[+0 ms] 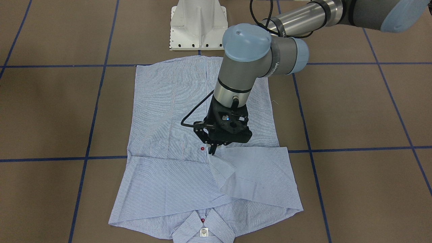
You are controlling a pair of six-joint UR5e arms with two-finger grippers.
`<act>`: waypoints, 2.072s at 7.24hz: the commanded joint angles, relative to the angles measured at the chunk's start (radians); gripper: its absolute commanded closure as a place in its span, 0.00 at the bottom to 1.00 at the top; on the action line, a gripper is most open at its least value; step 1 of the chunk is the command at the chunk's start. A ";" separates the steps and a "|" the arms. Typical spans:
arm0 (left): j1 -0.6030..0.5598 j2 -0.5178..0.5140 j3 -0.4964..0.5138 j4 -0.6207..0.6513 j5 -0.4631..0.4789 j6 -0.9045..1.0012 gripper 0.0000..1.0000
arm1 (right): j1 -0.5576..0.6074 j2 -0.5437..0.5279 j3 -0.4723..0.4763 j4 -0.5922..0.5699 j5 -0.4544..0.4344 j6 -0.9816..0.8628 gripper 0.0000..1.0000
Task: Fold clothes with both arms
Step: 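Carry the sleeve with the left gripper across the shirt toward the collar, then release the sleeve and withdraw the left gripper from the shirt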
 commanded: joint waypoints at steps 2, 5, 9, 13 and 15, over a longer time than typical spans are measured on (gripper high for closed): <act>0.103 -0.143 0.187 -0.010 0.111 -0.101 1.00 | -0.001 0.000 -0.002 0.000 -0.001 0.001 0.00; 0.184 -0.178 0.268 -0.050 0.165 -0.191 0.04 | -0.001 0.000 -0.002 0.000 -0.001 0.003 0.00; 0.209 -0.210 0.249 -0.088 0.159 -0.208 0.00 | -0.001 0.007 0.004 0.002 -0.002 0.051 0.00; 0.201 0.283 -0.475 0.160 0.155 0.025 0.00 | -0.299 0.012 0.105 0.170 -0.226 0.589 0.00; 0.200 0.566 -0.763 0.157 0.153 0.124 0.00 | -0.581 0.004 0.210 0.157 -0.458 0.851 0.00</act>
